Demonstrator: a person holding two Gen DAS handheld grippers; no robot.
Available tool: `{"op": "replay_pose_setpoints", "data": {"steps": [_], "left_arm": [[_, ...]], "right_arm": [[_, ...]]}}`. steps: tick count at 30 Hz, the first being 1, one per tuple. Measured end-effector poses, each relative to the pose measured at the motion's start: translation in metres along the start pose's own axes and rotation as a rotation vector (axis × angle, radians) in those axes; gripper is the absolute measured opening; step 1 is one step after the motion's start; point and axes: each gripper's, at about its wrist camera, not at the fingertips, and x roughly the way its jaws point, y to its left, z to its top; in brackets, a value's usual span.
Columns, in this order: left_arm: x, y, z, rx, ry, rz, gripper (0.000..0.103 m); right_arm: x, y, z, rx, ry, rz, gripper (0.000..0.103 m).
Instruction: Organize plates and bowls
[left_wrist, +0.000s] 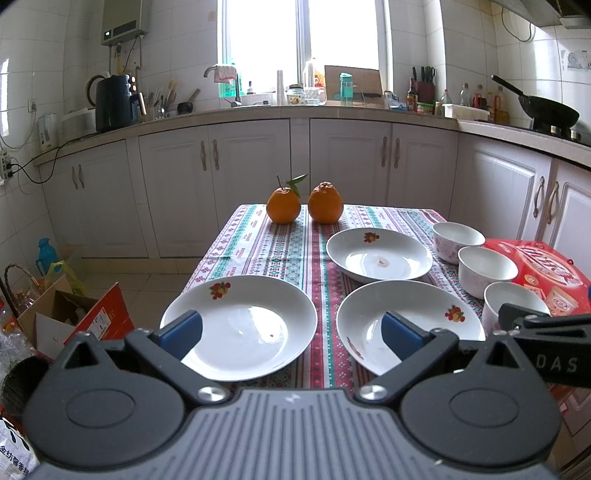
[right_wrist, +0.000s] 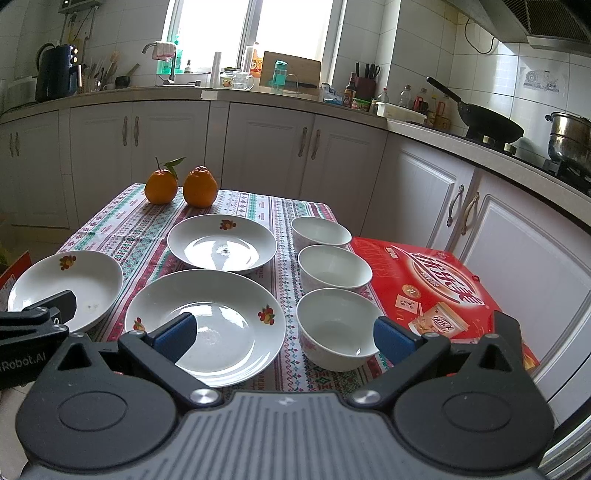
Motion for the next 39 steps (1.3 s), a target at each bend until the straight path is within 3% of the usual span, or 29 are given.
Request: {"op": "replay_pose_setpoints", "data": {"steps": [15, 28, 39], "left_arm": [[0.01, 0.0, 0.0, 0.016, 0.007, 0.001, 0.102], [0.025, 0.007, 0.012, 0.066, -0.013, -0.003, 0.102], [0.045, 0.038, 0.006, 0.115, -0.052, 0.01, 0.102]], "right_arm": [[0.01, 0.001, 0.005, -0.018, 0.006, 0.015, 0.103], [0.029, 0.001, 0.031, -0.048, -0.016, 0.126, 0.103], [0.053, -0.005, 0.069, -0.079, -0.082, 0.238, 0.103]]}}
